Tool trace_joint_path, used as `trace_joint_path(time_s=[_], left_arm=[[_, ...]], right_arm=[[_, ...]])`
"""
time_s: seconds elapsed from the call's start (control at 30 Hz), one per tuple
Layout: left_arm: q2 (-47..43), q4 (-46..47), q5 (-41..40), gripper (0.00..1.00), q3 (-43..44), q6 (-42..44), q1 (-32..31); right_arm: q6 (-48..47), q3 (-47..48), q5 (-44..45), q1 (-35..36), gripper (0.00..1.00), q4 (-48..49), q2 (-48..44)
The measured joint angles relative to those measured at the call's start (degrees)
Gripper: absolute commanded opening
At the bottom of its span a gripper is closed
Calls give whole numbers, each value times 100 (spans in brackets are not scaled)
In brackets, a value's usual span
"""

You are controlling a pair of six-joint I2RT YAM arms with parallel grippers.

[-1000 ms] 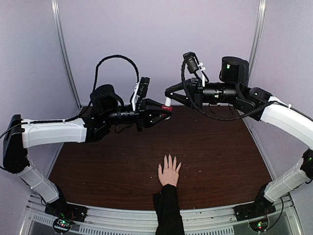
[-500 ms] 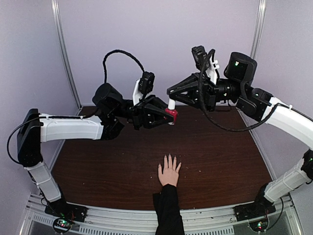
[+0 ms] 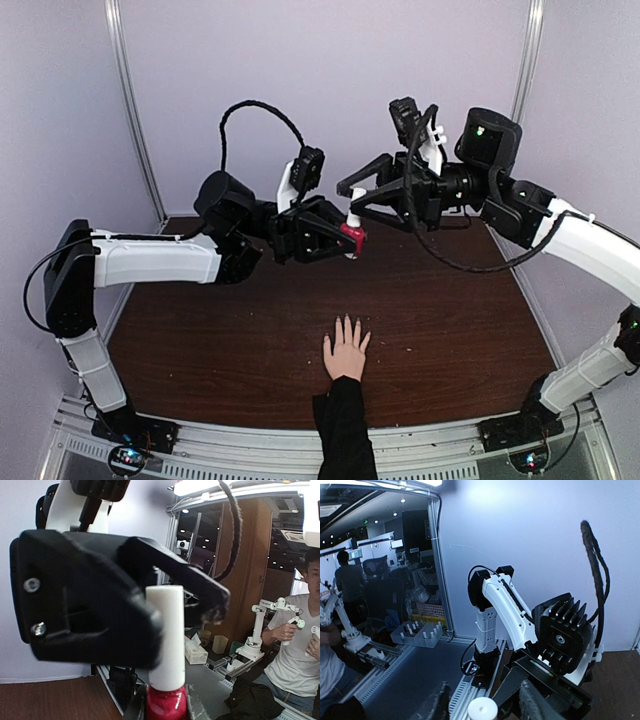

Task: Paint the nails
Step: Unscrew the nail polish bottle cap from the nail polish bottle.

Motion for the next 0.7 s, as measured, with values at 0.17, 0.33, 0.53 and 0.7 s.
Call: trace_joint_path(time_s=[0.17,0.33,0.53,0.7], left_arm=[[-267,-699,-289,0,-164,562,61],[-699,-1375,-916,0,-538,1287,210],[-1342,-2942,-2328,0,-787,2618,240],[-1657,-3773,-3552,0,-905,3327,210]], right_arm=[[-114,4,260,-13,74,-293,2],[-227,4,811,-42,82,-629,-26],[-289,7,2284,-96,83,-1139,-133],[-149,4,3307,-138,81,-1279,-155]])
